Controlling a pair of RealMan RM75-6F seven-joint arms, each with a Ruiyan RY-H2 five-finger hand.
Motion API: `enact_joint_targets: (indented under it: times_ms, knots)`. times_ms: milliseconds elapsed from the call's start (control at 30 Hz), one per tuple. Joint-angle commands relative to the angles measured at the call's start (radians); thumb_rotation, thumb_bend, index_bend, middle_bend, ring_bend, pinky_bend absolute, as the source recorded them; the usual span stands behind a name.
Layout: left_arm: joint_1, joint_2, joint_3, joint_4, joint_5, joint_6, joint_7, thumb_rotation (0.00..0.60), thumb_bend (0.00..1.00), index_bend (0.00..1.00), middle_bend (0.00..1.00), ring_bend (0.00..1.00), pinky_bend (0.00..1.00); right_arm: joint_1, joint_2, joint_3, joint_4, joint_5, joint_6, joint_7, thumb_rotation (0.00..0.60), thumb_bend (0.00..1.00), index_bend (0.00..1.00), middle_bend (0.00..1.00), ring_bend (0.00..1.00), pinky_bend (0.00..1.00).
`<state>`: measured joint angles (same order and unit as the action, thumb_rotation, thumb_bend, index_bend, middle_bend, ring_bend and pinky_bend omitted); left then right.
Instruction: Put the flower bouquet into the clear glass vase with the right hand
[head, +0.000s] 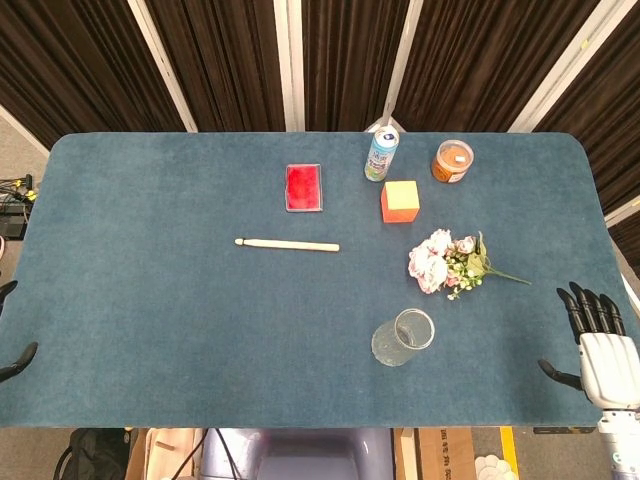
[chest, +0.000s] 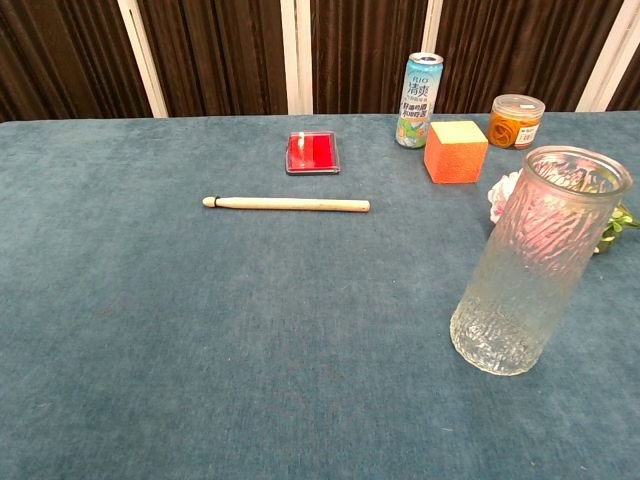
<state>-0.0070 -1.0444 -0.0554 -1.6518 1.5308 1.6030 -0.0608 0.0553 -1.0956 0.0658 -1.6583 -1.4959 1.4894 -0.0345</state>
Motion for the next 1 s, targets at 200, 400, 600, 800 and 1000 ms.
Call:
enact_joint_targets:
  times_ms: [200, 400, 600, 800, 1000]
  knots:
    - [0.016, -0.013, -0.004, 0.006, 0.017, 0.049, 0.008, 0.6, 0.34, 0.12, 0.0, 0.0, 0.11, 0.01, 0.002, -0.007, 0.003, -0.002, -0.027, 0.045, 0.6, 0.1, 0.07, 0.04, 0.04, 0.0]
    - [0.024, -0.021, -0.009, 0.016, 0.033, 0.082, -0.007, 0.6, 0.34, 0.12, 0.0, 0.0, 0.11, 0.056, 0.006, 0.016, -0.004, 0.016, -0.093, 0.115, 0.6, 0.1, 0.07, 0.04, 0.04, 0.0]
    - [0.029, -0.029, -0.012, 0.026, 0.034, 0.094, -0.012, 0.6, 0.34, 0.12, 0.0, 0.0, 0.11, 0.159, 0.052, 0.078, -0.049, 0.11, -0.249, 0.093, 0.6, 0.1, 0.07, 0.04, 0.02, 0.0]
    - [0.029, -0.03, -0.013, 0.022, 0.031, 0.094, -0.007, 0.6, 0.34, 0.12, 0.0, 0.0, 0.11, 0.291, 0.071, 0.142, -0.07, 0.251, -0.446, 0.046, 0.6, 0.1, 0.07, 0.04, 0.01, 0.0]
    - [0.029, -0.03, -0.018, 0.017, 0.018, 0.087, 0.001, 0.6, 0.34, 0.12, 0.0, 0.0, 0.11, 0.411, 0.027, 0.181, -0.04, 0.406, -0.579, -0.044, 0.6, 0.1, 0.07, 0.04, 0.01, 0.0]
